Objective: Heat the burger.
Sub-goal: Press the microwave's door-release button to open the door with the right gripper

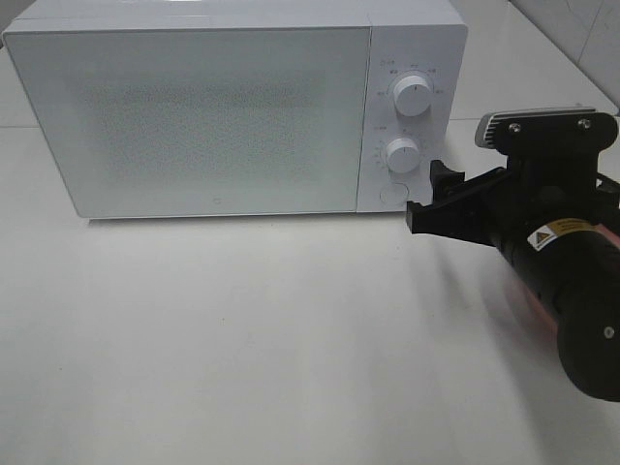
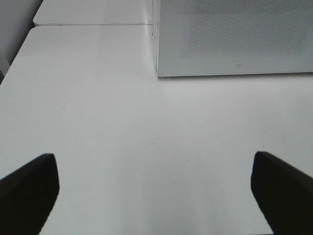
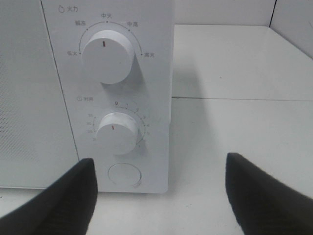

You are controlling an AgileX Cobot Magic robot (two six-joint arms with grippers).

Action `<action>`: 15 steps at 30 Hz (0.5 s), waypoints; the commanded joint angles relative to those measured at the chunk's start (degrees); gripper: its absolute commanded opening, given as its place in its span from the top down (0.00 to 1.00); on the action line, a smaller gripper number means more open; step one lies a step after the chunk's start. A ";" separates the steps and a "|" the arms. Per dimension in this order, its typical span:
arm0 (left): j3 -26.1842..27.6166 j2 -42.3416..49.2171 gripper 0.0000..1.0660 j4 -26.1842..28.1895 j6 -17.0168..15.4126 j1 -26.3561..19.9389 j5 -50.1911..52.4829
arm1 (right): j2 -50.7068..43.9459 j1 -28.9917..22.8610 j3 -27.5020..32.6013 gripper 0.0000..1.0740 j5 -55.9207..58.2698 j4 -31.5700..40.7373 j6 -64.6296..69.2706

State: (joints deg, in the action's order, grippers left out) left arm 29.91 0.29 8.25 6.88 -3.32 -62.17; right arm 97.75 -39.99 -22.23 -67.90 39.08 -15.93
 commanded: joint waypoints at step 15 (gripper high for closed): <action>-0.23 1.20 0.06 0.06 0.11 -0.23 0.69 | 5.84 -0.57 -0.06 0.54 -1.55 -3.04 50.13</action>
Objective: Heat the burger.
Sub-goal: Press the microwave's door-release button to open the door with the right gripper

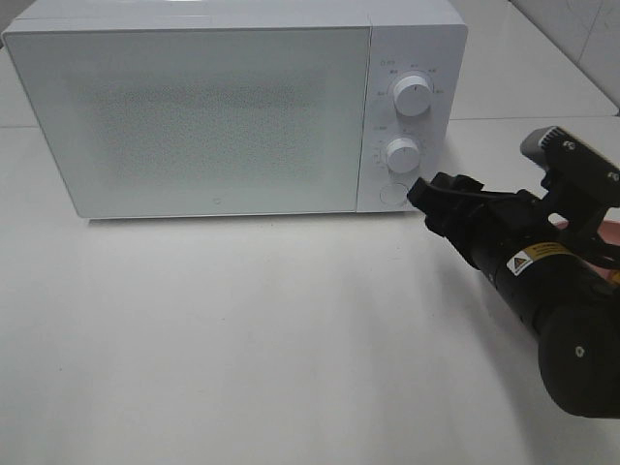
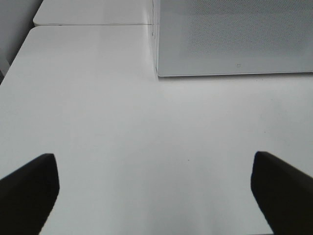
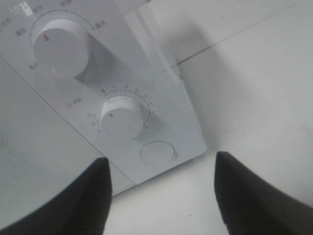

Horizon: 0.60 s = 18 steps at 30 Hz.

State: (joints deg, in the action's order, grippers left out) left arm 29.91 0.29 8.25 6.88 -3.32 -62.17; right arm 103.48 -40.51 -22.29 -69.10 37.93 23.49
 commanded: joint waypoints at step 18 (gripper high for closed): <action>-0.23 1.20 0.06 0.06 0.11 -0.23 0.69 | 0.11 0.11 0.00 1.00 4.13 -3.32 56.78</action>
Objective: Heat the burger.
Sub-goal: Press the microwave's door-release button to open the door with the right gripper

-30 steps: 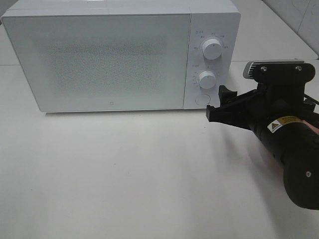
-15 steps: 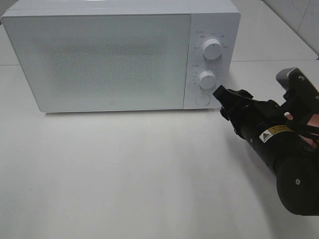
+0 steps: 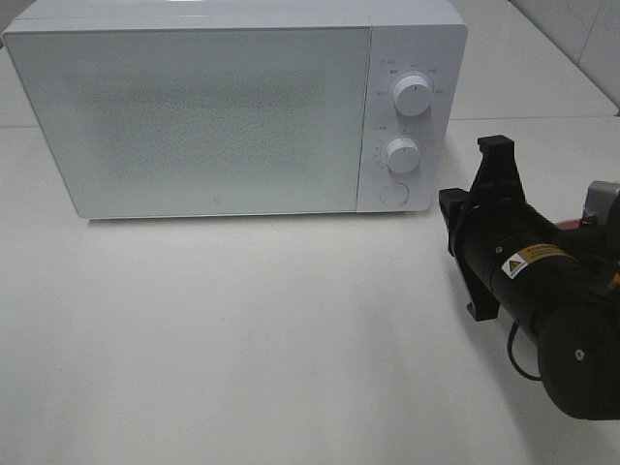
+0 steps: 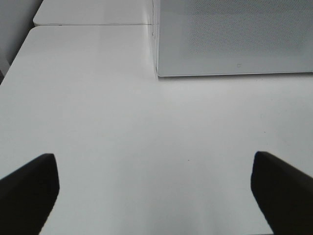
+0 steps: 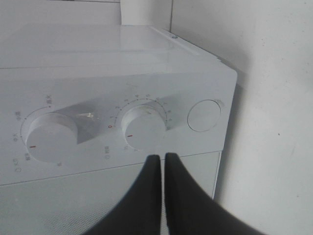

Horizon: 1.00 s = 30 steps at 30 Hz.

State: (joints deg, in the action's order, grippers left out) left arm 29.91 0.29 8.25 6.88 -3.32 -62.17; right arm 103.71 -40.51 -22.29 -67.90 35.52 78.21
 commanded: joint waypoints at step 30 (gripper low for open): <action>-0.23 0.86 0.06 0.06 0.11 -0.23 0.69 | 6.82 5.44 -9.91 1.00 12.26 -6.30 5.90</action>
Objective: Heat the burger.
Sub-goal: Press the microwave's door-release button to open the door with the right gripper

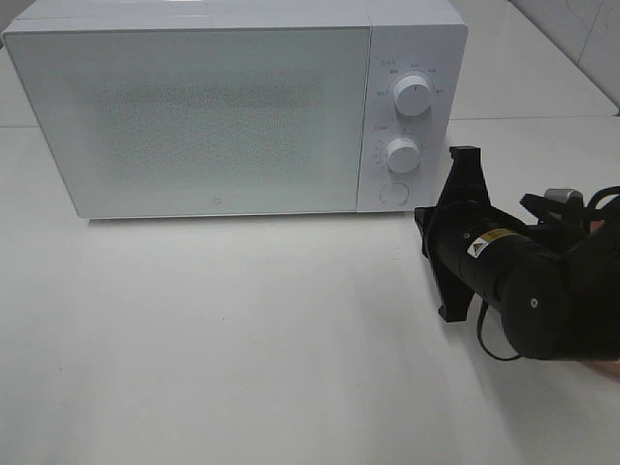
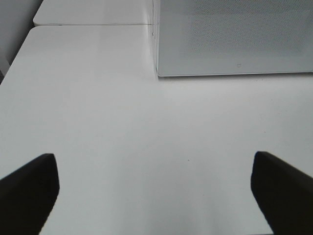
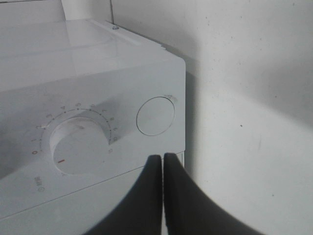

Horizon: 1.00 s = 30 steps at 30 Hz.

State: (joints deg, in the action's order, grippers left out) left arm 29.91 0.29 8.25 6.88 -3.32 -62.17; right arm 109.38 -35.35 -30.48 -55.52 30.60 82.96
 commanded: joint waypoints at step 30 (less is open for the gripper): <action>-0.23 0.86 0.06 0.06 0.11 -0.23 0.69 | 12.78 5.61 -17.42 1.00 5.16 -2.64 0.86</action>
State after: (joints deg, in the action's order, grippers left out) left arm 29.91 0.29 8.25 6.88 -3.32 -62.17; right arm 121.98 -30.02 -47.04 -50.48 28.82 84.22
